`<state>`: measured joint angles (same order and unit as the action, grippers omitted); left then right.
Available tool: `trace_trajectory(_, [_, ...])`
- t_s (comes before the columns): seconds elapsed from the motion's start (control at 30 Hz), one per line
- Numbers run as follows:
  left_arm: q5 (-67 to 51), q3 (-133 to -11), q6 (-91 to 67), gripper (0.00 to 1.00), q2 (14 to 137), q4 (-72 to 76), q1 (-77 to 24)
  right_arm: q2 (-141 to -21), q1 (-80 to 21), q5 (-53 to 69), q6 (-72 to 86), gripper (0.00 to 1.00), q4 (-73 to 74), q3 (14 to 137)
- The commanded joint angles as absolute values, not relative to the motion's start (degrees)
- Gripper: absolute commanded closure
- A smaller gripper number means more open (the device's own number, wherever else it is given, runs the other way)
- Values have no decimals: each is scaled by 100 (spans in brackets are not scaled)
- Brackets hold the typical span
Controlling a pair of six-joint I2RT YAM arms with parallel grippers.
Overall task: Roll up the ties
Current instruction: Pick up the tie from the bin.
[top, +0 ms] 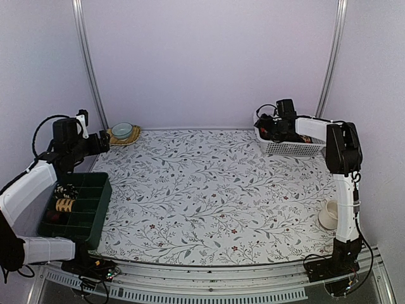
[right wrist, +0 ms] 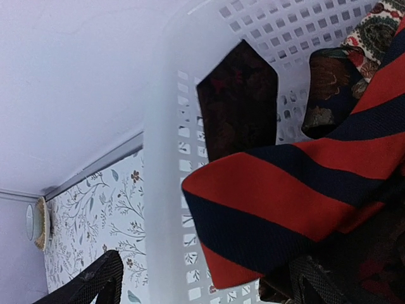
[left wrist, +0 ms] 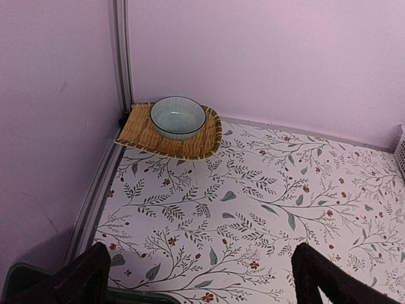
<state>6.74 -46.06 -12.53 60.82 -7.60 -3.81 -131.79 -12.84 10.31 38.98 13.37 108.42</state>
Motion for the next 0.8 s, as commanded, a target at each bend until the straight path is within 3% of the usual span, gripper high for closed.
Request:
trace_trajectory(0.0, [673,-4562,-1283,0,6117,-686,-302,-12870,-1345,800,3861,8,1329,10421])
trace_trajectory(0.17, [652,-4562,-1292,0,6117,-684,-299,-12986,-1353,767,3935,9,1190,10406])
trace_trajectory(0.33, [677,-4562,-1292,0,6085,-694,-297,-13260,-1355,591,3932,17,715,10606])
trace_trajectory(0.53, [743,-4553,-1276,0,6051,-710,-293,-13603,-1362,352,3682,33,-118,10652])
trace_trajectory(0.77, [714,-4555,-1274,0,6038,-703,-295,-13694,-1352,174,3308,64,-665,10657])
